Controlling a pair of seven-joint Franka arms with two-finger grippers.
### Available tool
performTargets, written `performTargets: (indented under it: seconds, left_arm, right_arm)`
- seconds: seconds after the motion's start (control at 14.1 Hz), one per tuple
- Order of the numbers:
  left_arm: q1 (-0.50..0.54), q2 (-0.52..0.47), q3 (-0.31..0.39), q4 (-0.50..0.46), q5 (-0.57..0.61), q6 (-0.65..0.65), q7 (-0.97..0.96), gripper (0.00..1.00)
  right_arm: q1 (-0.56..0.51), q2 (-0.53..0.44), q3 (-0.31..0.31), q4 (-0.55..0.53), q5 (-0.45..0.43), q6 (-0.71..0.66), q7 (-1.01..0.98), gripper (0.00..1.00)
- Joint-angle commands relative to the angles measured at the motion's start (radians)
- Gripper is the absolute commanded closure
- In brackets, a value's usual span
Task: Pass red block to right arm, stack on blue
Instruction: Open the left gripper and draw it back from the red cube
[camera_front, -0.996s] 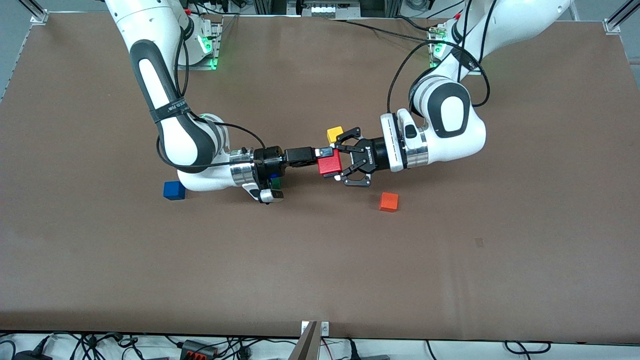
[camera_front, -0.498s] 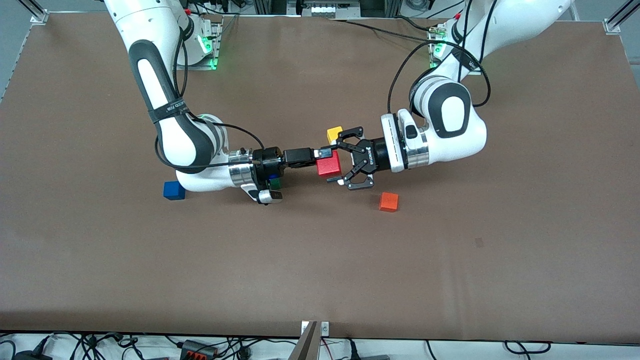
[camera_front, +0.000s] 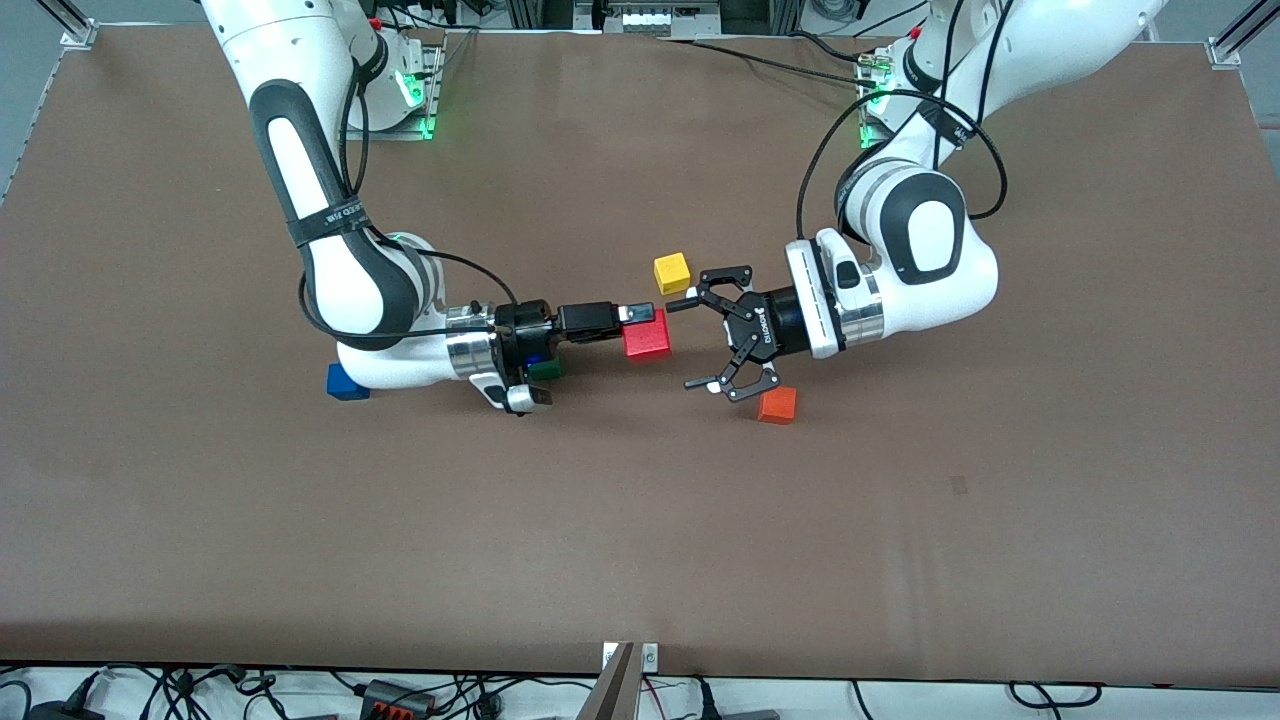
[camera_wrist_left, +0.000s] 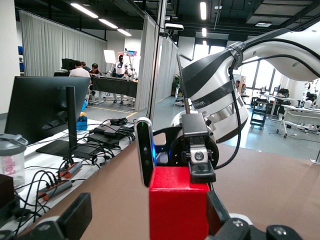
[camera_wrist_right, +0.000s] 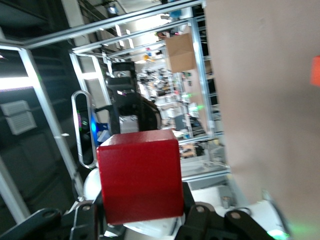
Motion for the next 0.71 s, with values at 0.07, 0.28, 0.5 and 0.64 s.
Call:
performTargets:
  seconds: [0.07, 0.28, 0.5, 0.64]
  left_arm:
    - [0.034, -0.018, -0.004, -0.006, -0.021, -0.053, -0.008, 0.00]
    - [0.085, -0.018, -0.003, 0.006, 0.144, -0.145, -0.126, 0.00]
    - [0.145, -0.020, -0.003, 0.066, 0.421, -0.266, -0.371, 0.00]
    - [0.178, -0.020, -0.004, 0.103, 0.590, -0.326, -0.515, 0.00]
  right_arm:
    - [-0.118, -0.012, -0.003, 0.026, -0.236, -0.103, 0.007, 1.00]
    - [-0.231, -0.034, -0.003, 0.029, -0.558, -0.171, -0.007, 1.00]
    - [-0.290, -0.069, -0.003, 0.031, -0.896, -0.189, -0.057, 1.00]
    - [-0.322, -0.080, -0.003, 0.031, -1.084, -0.185, -0.091, 1.00]
